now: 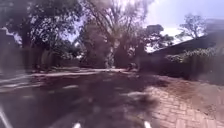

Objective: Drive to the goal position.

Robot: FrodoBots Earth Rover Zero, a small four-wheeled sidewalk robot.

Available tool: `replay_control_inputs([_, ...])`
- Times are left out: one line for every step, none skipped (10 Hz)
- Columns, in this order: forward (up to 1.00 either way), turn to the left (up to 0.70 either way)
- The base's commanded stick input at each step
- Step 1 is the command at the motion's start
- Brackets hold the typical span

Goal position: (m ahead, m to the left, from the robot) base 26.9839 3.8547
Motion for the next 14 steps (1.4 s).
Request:
replay_control_inputs([0.7, 0.0])
replay_control_inputs([0.7, -0.34])
replay_control_inputs([0.7, -0.28])
replay_control_inputs([0.7, -0.21])
replay_control_inputs([0.7, -0.12])
replay_control_inputs([0.7, -0.04])
replay_control_inputs([0.7, 0.0])
replay_control_inputs([0.7, 0.0])
replay_control_inputs([0.7, -0.35])
replay_control_inputs([0.7, -0.35])
replay_control_inputs([0.7, -0.35])
replay_control_inputs([0.7, -0.35])
replay_control_inputs([0.7, -0.35])
replay_control_inputs([0.7, -0.35])
